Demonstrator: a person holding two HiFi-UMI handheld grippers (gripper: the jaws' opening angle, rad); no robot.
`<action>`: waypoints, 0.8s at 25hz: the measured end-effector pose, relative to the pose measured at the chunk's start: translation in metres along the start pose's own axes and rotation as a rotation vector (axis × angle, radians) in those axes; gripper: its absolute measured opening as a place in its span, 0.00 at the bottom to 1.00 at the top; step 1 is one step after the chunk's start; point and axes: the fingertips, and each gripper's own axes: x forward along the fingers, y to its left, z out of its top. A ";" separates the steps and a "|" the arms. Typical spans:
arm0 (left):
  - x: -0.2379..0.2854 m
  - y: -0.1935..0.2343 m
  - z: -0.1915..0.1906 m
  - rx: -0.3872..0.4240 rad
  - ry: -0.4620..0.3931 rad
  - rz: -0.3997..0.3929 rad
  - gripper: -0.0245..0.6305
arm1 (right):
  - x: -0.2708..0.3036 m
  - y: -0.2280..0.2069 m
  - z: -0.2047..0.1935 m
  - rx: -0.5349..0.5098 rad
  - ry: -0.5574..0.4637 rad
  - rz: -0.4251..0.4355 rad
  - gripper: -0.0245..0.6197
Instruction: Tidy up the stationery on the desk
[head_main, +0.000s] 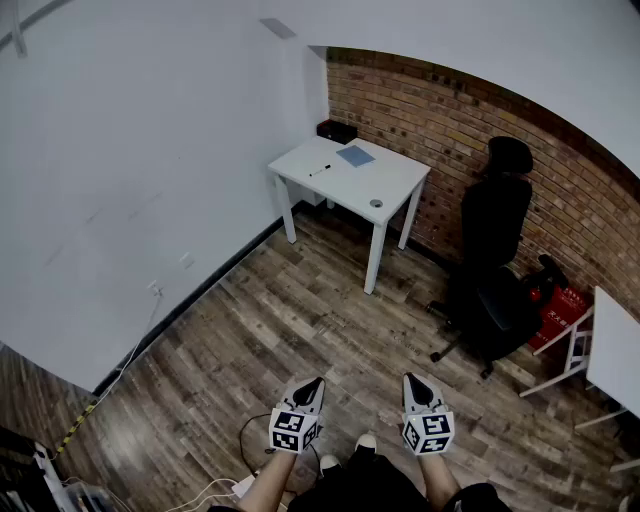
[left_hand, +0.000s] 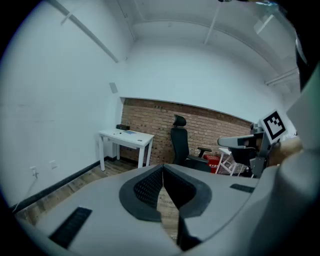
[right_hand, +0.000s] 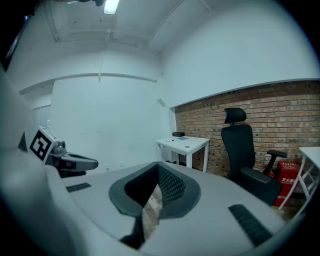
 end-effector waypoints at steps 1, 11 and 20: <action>-0.002 -0.004 0.000 0.001 -0.002 0.001 0.06 | -0.005 -0.001 0.001 0.010 -0.010 0.001 0.07; 0.000 -0.026 0.009 0.010 -0.011 0.034 0.06 | -0.019 -0.025 0.007 0.017 -0.054 -0.003 0.08; 0.010 -0.038 0.015 0.020 -0.021 0.049 0.06 | -0.012 -0.036 0.005 0.018 -0.039 0.027 0.08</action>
